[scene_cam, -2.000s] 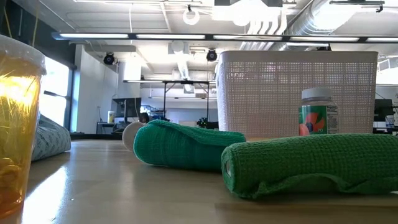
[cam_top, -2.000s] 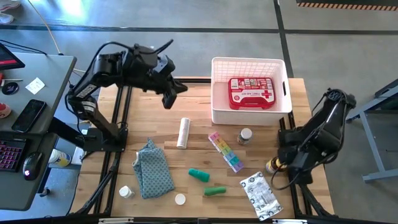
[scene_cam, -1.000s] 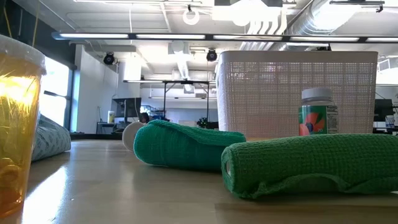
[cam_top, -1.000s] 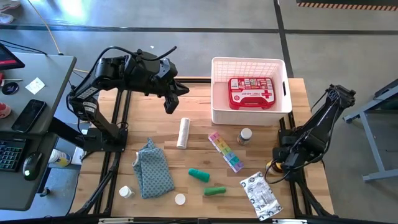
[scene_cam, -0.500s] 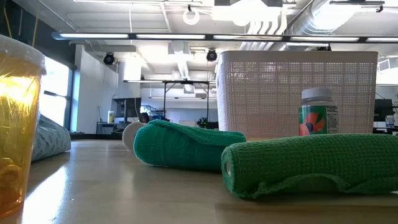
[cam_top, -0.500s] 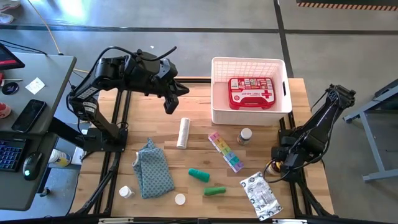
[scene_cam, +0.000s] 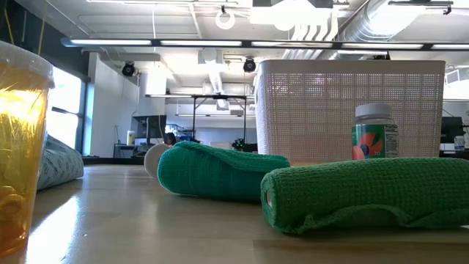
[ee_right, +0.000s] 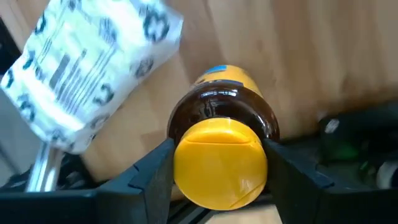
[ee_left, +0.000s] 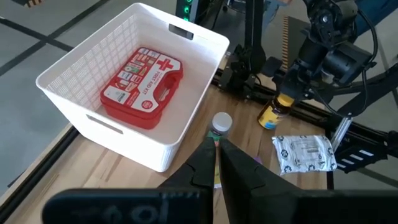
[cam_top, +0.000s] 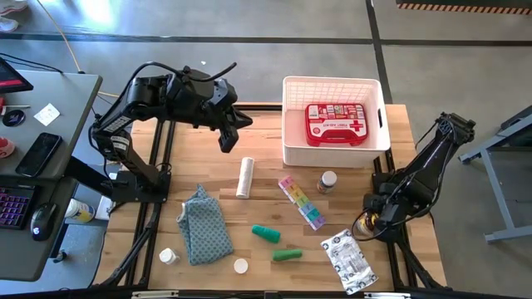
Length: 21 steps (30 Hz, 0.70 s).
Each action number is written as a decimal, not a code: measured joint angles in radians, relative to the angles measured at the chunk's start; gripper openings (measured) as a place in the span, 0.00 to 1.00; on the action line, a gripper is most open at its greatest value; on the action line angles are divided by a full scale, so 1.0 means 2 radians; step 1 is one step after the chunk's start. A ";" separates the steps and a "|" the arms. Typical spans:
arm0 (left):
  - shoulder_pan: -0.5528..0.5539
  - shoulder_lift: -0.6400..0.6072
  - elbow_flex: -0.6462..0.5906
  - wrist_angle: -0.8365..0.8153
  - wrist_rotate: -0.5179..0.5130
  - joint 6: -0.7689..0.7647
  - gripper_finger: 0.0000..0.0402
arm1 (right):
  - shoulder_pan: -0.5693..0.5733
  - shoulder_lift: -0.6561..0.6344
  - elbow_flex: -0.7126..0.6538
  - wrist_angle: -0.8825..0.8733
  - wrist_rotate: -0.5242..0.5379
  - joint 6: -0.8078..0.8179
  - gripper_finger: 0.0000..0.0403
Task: Pick & place medical supplies in basket/bin
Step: Put the yellow pill bottle into the white bin
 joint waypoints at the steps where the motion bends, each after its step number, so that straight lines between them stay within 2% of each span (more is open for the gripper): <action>1: 0.000 0.000 0.000 0.000 0.000 0.000 0.14 | 0.000 0.001 0.004 0.000 -0.008 0.005 0.52; 4: 0.000 0.000 0.000 0.000 0.000 0.000 0.14 | 0.001 0.000 0.028 0.001 -0.018 0.010 0.51; 11: 0.000 0.000 0.000 0.001 0.000 0.015 0.14 | -0.024 0.000 0.111 -0.001 0.005 0.010 0.51; 17: 0.000 0.000 0.000 0.003 0.000 0.025 0.14 | -0.085 0.000 0.199 -0.003 0.058 -0.033 0.51; 21: 0.000 0.000 0.000 0.013 0.000 0.029 0.14 | -0.151 0.003 0.266 0.004 0.119 -0.091 0.51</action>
